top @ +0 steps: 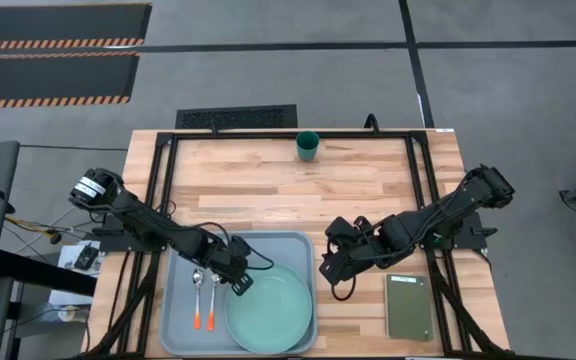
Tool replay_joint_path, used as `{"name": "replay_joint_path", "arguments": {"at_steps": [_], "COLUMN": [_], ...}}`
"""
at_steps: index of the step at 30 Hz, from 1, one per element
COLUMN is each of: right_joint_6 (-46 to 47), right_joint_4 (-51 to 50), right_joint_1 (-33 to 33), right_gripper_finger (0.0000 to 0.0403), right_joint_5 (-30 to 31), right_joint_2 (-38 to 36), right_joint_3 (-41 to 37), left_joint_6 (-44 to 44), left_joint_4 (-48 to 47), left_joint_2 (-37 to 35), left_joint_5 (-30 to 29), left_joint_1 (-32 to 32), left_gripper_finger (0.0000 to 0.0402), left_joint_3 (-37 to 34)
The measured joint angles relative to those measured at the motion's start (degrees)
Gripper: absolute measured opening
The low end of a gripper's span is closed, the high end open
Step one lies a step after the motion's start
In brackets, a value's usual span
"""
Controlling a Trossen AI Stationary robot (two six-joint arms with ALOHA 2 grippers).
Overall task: Pick and place plate/cup/fork/spoon on tray
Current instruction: Put the green plate on the gray tray to the right of the orange fork, then put the green cup on the gray tray to the top left of the green plate
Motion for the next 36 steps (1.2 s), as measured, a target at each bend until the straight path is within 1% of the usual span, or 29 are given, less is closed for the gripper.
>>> {"name": "replay_joint_path", "arguments": {"at_steps": [14,23,27,36], "right_joint_6": [0.0,0.0,0.0,-0.3], "right_joint_4": [0.3,0.3,0.3,0.3], "right_joint_1": [0.0,0.0,0.0,0.0], "right_gripper_finger": [0.0249,0.0249,0.0249,0.0249], "right_joint_5": [0.0,0.0,0.0,0.0], "right_joint_2": [0.0,0.0,0.0,0.0], "right_joint_3": [0.0,0.0,0.0,0.0], "left_joint_6": [-0.7,-0.7,-0.7,-0.4], "left_joint_4": [1.1,1.1,1.1,1.1], "left_joint_2": [0.0,0.0,-0.1,-0.1], "left_joint_5": [-3.0,-3.8,-3.8,-3.0], "left_joint_1": [0.1,0.1,0.1,0.1], "left_gripper_finger": [0.0008,0.0014,0.0045,0.0165], "left_joint_3": [0.0,0.0,0.0,0.0]}}
